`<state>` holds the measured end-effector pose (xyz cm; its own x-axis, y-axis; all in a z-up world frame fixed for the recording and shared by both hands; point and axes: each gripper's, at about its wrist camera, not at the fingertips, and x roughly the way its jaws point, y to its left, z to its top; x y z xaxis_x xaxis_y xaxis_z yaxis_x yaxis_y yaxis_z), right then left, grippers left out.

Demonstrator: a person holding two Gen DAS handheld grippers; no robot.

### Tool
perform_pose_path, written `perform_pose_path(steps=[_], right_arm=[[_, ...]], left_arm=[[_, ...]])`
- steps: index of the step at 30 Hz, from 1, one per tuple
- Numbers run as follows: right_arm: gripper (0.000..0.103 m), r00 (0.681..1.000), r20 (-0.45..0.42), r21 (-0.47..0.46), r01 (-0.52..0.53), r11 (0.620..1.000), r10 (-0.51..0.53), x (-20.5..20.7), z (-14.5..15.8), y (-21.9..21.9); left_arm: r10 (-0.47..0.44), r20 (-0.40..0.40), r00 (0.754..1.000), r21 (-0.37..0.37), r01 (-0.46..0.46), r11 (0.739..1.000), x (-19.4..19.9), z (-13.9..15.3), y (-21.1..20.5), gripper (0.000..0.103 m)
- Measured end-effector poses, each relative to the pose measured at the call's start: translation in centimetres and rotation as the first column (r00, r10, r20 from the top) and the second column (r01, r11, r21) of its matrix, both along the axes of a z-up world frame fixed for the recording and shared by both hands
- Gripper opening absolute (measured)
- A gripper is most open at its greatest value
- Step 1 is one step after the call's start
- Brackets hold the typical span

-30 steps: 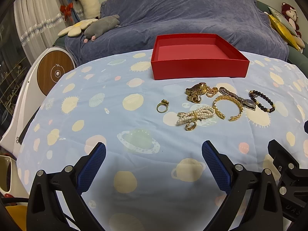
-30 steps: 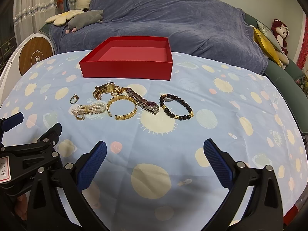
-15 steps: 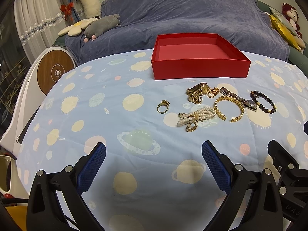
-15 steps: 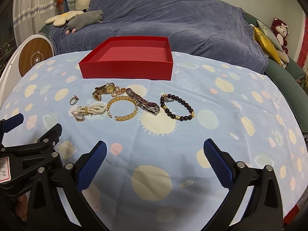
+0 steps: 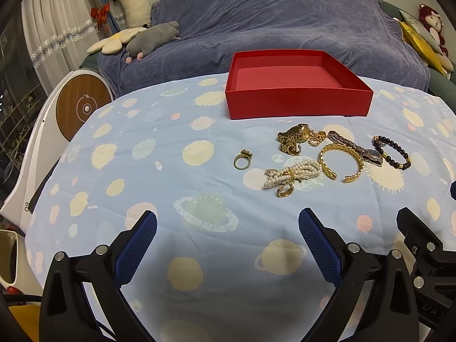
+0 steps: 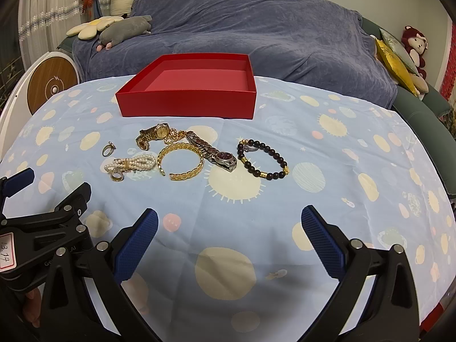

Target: Organize jewelry

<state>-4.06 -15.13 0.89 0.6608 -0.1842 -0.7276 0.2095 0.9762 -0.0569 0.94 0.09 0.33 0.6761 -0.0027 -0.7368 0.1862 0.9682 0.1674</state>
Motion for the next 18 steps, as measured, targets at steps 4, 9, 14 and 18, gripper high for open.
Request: perform_pose_path(steps=[4, 9, 14, 18], right_arm=[[0.098, 1.000, 0.000, 0.001, 0.000, 1.000, 0.000, -0.01, 0.02, 0.00], [0.098, 1.000, 0.000, 0.002, 0.001, 1.000, -0.001, 0.01, 0.01, -0.02], [0.098, 1.000, 0.000, 0.003, 0.000, 1.000, 0.000, 0.04, 0.01, -0.04], [0.098, 1.000, 0.001, 0.004, 0.001, 1.000, -0.001, -0.02, 0.04, -0.08]], left_arm=[[0.001, 0.000, 1.000, 0.001, -0.001, 1.000, 0.01, 0.03, -0.03, 0.097], [0.001, -0.001, 1.000, 0.000, -0.001, 1.000, -0.01, 0.02, -0.05, 0.097], [0.002, 0.000, 1.000, 0.000, -0.002, 1.000, 0.10, -0.04, -0.07, 0.097], [0.003, 0.000, 1.000, 0.000, -0.003, 1.000, 0.13, -0.04, -0.06, 0.097]])
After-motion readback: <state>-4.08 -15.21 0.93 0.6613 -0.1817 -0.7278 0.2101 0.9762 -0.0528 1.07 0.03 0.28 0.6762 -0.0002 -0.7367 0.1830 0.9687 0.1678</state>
